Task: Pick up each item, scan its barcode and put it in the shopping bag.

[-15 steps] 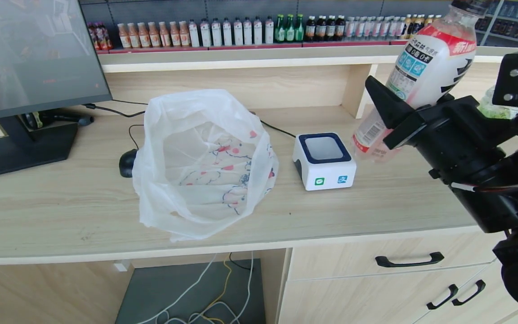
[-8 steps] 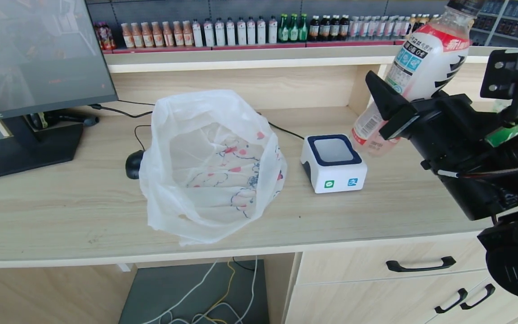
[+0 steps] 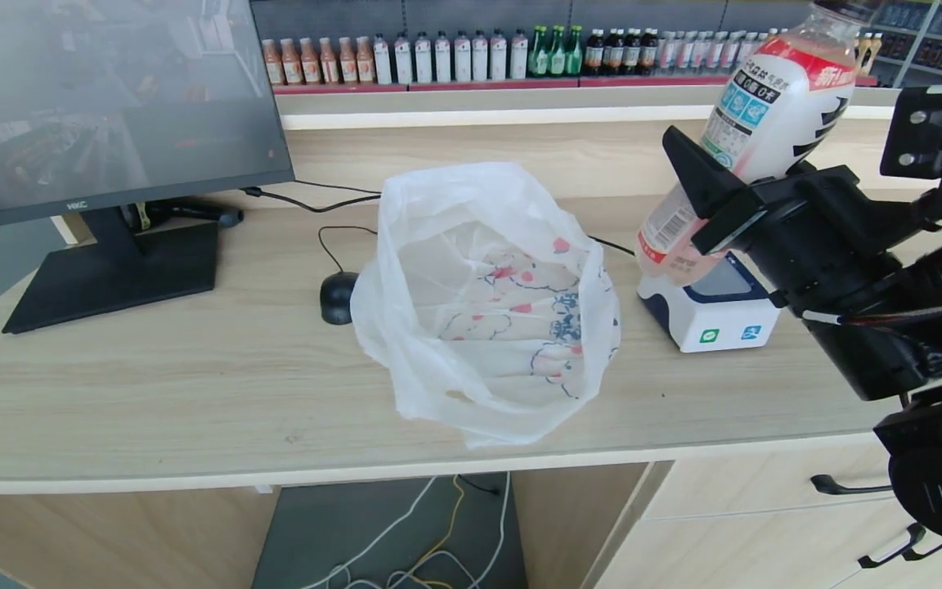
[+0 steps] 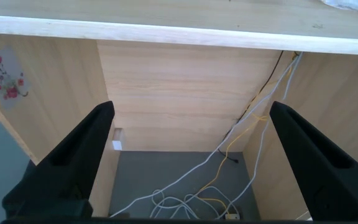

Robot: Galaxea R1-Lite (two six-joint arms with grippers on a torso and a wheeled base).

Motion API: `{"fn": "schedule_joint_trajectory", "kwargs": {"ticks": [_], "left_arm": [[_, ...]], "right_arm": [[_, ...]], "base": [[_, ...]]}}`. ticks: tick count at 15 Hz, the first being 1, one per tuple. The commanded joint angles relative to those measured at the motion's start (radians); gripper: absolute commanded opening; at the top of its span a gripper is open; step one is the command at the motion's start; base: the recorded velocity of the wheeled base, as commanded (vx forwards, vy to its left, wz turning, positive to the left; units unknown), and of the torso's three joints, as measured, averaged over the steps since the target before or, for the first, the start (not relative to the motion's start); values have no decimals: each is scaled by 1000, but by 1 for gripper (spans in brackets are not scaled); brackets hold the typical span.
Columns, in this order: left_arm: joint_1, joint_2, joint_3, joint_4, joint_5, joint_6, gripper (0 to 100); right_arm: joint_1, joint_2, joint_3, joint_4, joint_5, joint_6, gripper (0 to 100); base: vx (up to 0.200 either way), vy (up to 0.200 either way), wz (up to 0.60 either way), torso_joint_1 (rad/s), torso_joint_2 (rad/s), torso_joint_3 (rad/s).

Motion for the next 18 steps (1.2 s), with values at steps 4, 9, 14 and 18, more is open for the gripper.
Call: {"fn": "schedule_joint_trajectory", "kwargs": {"ticks": [4,9,14,18], "left_arm": [[0,0,0,0,0,0,100],[0,0,0,0,0,4,100],[0,0,0,0,0,4,100],[0,0,0,0,0,4,100]], "right_arm": [[2,-42,30,-1,1,-8,0],[5,-56,59,-1,-2,-11,0],[5,-64,68,-1,3,-11,0],[16,-59,104,9,0,-11,0]], "base": [[0,200,0,2,4,1],[0,120,0,2,0,2],[0,0,0,0,0,0],[0,0,0,0,0,0]]}}
